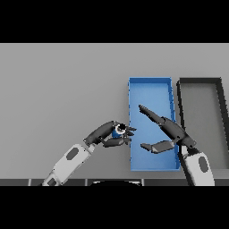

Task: Pick up the blue pipe and place it into the blue bin.

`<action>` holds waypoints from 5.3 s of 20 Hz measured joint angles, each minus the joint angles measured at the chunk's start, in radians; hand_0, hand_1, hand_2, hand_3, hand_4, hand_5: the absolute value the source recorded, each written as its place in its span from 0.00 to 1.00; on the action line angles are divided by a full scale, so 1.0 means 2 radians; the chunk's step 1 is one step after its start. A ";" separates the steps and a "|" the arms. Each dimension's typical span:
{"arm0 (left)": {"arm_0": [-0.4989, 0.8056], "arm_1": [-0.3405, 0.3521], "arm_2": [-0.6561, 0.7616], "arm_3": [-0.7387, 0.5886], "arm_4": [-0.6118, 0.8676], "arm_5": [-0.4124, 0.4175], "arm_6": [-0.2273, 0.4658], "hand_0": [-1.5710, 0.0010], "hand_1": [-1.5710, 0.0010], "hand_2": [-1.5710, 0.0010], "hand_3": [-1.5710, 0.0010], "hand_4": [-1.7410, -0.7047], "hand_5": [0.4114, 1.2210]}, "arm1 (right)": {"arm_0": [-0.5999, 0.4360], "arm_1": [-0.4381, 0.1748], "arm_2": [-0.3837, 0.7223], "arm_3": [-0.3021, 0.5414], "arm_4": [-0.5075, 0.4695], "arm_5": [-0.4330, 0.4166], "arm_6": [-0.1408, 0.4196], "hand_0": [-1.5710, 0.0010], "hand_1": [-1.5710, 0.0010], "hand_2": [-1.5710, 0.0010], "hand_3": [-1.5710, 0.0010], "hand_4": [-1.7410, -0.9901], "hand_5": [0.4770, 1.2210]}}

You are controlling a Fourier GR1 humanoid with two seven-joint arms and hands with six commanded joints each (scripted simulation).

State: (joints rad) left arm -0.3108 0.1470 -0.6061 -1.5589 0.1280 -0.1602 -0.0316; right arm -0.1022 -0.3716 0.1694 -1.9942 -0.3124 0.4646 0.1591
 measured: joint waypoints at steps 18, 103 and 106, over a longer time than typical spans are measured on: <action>-0.012 -0.006 0.008 0.014 0.018 -0.030 -0.001 0.00 0.00 0.00 0.08 0.02 1.00 | -0.192 0.066 0.095 0.083 -0.005 0.046 0.098 1.00 0.99 0.97 1.00 0.68 0.05; 0.017 0.045 0.011 -0.020 -0.050 -0.031 0.065 1.00 1.00 1.00 1.00 0.88 0.08 | -0.205 -0.061 0.019 0.368 -0.114 -0.217 0.225 0.00 0.00 0.00 0.36 0.21 0.97; 0.014 0.038 0.006 -0.023 -0.051 -0.030 0.074 1.00 1.00 1.00 1.00 0.88 0.08 | -0.215 -0.100 0.109 0.405 -0.208 -0.269 0.225 0.40 0.44 0.46 0.67 0.45 0.92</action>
State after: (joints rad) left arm -0.2830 0.2231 -0.5933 -1.6042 0.0269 -0.2193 0.1165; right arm -0.5322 -0.5724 0.3868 -1.1852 -0.7289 -0.0725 0.6097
